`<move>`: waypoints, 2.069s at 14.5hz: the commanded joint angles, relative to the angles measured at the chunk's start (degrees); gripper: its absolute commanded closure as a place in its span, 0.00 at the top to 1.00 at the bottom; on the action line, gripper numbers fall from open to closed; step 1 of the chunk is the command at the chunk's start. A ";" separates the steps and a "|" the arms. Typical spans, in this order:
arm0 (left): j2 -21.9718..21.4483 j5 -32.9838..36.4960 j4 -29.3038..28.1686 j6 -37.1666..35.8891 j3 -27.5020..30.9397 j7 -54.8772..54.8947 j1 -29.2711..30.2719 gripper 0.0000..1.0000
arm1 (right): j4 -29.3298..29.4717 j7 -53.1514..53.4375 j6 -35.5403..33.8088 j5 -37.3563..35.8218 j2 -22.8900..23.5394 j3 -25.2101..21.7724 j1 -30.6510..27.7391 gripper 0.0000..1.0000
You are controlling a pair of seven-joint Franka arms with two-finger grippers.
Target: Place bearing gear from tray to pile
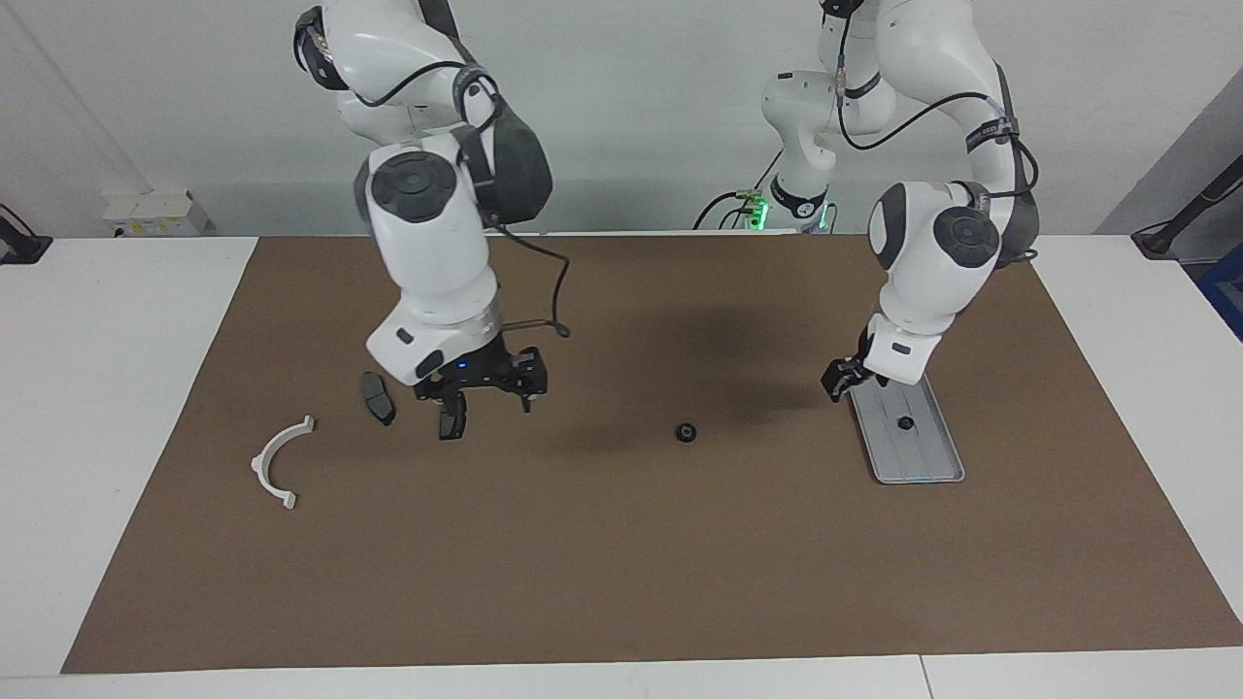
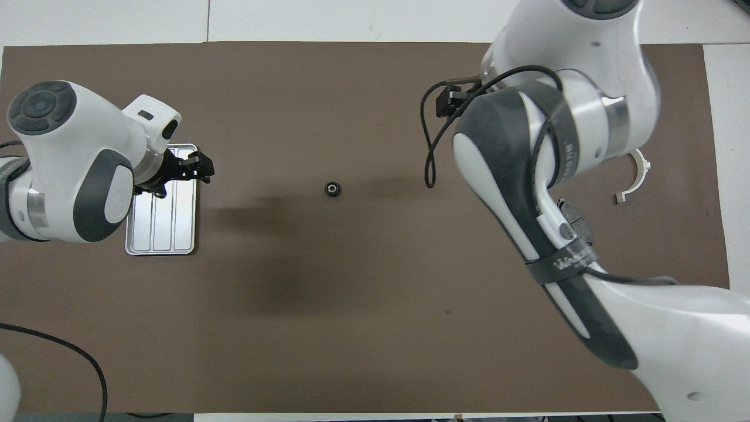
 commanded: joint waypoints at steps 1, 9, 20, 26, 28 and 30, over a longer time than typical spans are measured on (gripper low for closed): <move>-2.16 0.77 -5.46 5.02 -0.63 9.32 4.63 0.70 | 2.96 7.20 -1.80 -1.71 1.48 -0.22 6.18 1.00; 0.65 0.77 -9.17 15.05 -0.63 13.30 8.33 0.52 | 3.22 14.08 2.07 -1.80 7.18 0.48 16.74 1.00; 4.08 0.77 -10.13 20.24 -0.63 13.57 9.48 0.66 | 2.96 11.37 7.61 -1.80 13.17 0.48 17.19 1.00; 4.52 0.77 -11.28 22.26 -0.63 13.39 9.56 0.62 | 3.05 7.41 8.04 -1.27 15.27 0.48 16.49 1.00; 4.61 0.68 -11.72 22.88 -0.63 13.39 9.56 0.61 | 3.14 7.40 9.71 -1.27 16.24 0.57 16.75 1.00; 4.52 0.68 -12.16 23.06 -0.63 13.39 9.56 0.57 | 5.23 7.40 10.07 -1.28 17.91 0.84 17.01 1.00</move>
